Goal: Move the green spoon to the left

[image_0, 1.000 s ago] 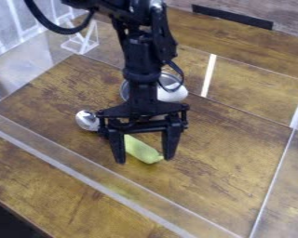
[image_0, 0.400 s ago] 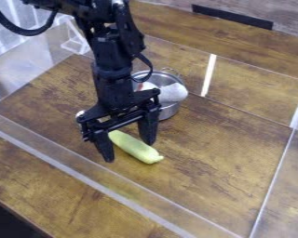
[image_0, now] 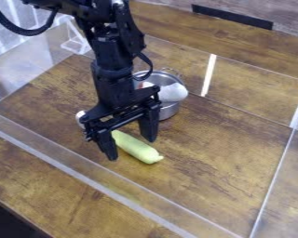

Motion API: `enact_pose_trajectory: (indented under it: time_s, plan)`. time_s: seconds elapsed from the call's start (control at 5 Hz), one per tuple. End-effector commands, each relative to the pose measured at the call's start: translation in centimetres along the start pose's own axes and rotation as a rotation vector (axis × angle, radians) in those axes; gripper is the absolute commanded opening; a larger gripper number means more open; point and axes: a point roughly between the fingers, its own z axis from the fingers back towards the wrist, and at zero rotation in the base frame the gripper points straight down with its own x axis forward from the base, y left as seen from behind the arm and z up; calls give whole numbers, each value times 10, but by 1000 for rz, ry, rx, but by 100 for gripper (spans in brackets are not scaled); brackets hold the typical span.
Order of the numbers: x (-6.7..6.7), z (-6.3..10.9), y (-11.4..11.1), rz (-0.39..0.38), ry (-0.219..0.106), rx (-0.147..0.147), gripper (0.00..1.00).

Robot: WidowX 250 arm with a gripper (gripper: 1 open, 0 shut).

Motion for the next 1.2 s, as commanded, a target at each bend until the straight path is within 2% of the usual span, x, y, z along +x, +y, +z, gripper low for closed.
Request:
enact_pose_trajectory:
  time_s: [0.0, 0.2, 0.6, 1.0]
  plan:
    - [-6, 11, -5, -17, -26, -50, 100]
    - [-10, 8, -5, -17, -32, -56, 100]
    - [-6, -1, -7, 80, -60, -76, 100]
    - [-15, -18, -10, 147, -91, -86, 100]
